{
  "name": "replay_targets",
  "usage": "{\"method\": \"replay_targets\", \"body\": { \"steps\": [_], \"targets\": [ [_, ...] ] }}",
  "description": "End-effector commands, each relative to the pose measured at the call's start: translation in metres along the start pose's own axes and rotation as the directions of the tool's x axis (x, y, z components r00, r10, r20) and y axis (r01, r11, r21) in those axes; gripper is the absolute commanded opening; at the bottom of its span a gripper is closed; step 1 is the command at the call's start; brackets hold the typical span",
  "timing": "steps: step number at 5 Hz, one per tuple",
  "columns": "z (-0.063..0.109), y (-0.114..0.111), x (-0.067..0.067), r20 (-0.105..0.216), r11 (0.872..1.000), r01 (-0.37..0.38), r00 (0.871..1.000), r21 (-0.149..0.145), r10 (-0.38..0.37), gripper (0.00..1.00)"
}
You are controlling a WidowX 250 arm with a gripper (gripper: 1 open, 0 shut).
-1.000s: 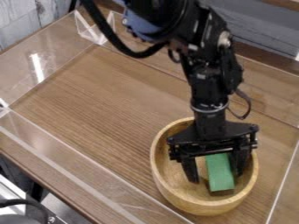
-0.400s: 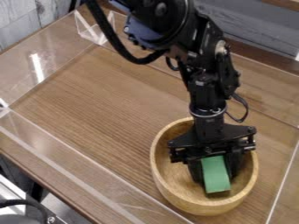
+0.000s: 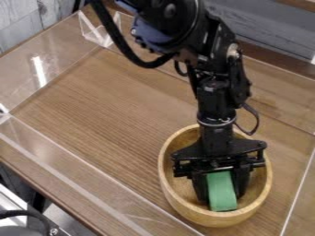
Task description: Remove the green block from inside the brown bowl and put it on the table
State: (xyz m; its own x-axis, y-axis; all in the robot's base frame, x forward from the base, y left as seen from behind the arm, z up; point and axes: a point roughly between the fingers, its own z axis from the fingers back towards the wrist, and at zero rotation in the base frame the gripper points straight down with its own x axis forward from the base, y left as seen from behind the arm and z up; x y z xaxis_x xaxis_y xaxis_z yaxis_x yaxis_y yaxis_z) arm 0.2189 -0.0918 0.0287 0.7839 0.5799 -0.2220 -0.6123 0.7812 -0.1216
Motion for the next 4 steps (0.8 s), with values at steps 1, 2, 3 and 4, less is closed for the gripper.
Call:
{"method": "replay_targets", "body": {
  "steps": [1, 2, 3, 4],
  "targets": [
    [0.0180, -0.0087, 0.0023, 0.030, 0.999, 0.023, 0.999, -0.042, -0.021, 0.00],
    [0.0210, -0.0079, 0.0001, 0.019, 0.999, 0.028, 0.999, -0.036, -0.028, 0.00],
    [0.0240, -0.0069, -0.0019, 0.007, 0.999, 0.035, 0.999, -0.031, -0.035, 0.00],
    [0.0273, -0.0059, -0.0041, -0.005, 0.999, 0.043, 0.999, -0.025, -0.043, 0.00]
  ]
}}
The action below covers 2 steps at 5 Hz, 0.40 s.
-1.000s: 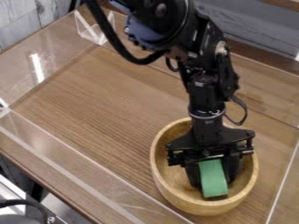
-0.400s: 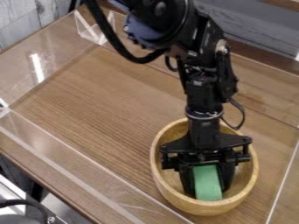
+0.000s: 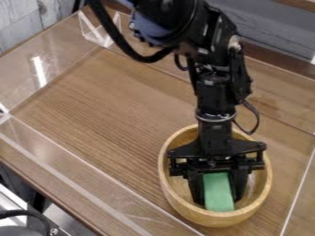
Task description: Remove the green block from inside the brown bowl and put it on the table
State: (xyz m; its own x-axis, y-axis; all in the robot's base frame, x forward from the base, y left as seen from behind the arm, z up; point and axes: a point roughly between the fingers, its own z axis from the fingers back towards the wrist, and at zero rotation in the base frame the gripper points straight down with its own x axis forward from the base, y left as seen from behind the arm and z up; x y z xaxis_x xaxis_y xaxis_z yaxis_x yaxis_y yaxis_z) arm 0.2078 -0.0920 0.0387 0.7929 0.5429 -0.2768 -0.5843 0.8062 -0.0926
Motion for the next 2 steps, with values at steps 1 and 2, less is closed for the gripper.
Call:
{"method": "replay_targets", "body": {
  "steps": [1, 2],
  "targets": [
    [0.0230, -0.0093, 0.0037, 0.046, 0.998, 0.021, 0.999, -0.056, -0.019, 0.00],
    [0.0275, -0.0076, 0.0010, 0.033, 0.998, 0.023, 0.999, -0.051, -0.021, 0.00]
  ]
}}
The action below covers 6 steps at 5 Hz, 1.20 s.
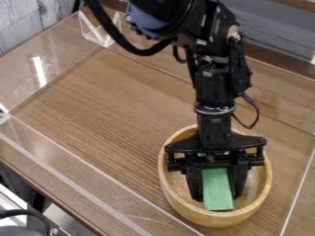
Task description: Remove the green block from inside the brown bowl and put it on the table
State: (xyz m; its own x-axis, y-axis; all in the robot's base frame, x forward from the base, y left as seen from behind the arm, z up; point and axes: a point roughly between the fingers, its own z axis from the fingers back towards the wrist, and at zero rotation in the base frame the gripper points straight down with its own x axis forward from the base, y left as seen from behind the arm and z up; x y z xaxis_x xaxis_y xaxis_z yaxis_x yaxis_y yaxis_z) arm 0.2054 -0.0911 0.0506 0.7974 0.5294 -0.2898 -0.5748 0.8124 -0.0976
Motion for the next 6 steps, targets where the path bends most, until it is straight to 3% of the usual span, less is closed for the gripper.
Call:
{"method": "replay_targets", "body": {
  "steps": [1, 4, 5, 6],
  "targets": [
    [0.022, -0.007, 0.003, 0.037, 0.999, 0.013, 0.999, -0.049, -0.012, 0.00],
    [0.046, -0.001, -0.001, 0.013, 0.997, 0.000, 1.000, -0.079, 0.001, 0.00],
    [0.059, 0.003, 0.001, 0.015, 0.994, -0.015, 1.000, -0.106, 0.016, 0.00],
    [0.095, 0.019, 0.016, 0.036, 0.985, -0.064, 0.997, -0.163, 0.071, 0.00]
  ]
}}
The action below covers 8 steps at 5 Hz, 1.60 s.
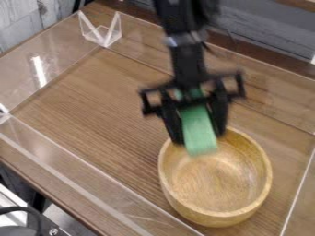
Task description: Remove the green block from inside the brown bowl and put it on the table
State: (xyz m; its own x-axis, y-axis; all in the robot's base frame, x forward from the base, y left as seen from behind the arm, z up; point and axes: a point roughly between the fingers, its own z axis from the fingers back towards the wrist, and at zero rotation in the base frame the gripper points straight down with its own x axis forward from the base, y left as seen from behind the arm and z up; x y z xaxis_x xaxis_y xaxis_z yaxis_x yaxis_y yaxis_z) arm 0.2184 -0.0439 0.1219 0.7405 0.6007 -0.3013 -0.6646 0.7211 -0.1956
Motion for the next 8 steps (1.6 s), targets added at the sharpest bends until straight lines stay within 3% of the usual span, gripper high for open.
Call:
{"method": "replay_targets", "body": {
  "steps": [1, 2, 3, 4, 5, 7, 8],
  "targets": [
    [0.056, 0.021, 0.027, 0.076, 0.995, -0.060, 0.995, -0.085, 0.066, 0.00],
    [0.053, 0.035, 0.026, 0.061, 0.997, 0.034, 0.998, -0.067, -0.030, 0.00],
    [0.050, 0.053, 0.025, 0.043, 0.988, 0.146, 0.989, -0.047, -0.144, 0.00],
    [0.045, 0.064, 0.026, 0.022, 0.966, 0.256, 0.967, -0.030, -0.256, 0.00],
    [0.034, 0.069, 0.026, 0.001, 0.936, 0.352, 0.936, -0.011, -0.352, 0.00],
    [0.016, 0.072, 0.029, -0.020, 0.888, 0.460, 0.888, 0.009, -0.459, 0.00],
    [0.010, 0.073, 0.031, -0.025, 0.871, 0.490, 0.871, 0.012, -0.490, 0.00]
  ]
}}
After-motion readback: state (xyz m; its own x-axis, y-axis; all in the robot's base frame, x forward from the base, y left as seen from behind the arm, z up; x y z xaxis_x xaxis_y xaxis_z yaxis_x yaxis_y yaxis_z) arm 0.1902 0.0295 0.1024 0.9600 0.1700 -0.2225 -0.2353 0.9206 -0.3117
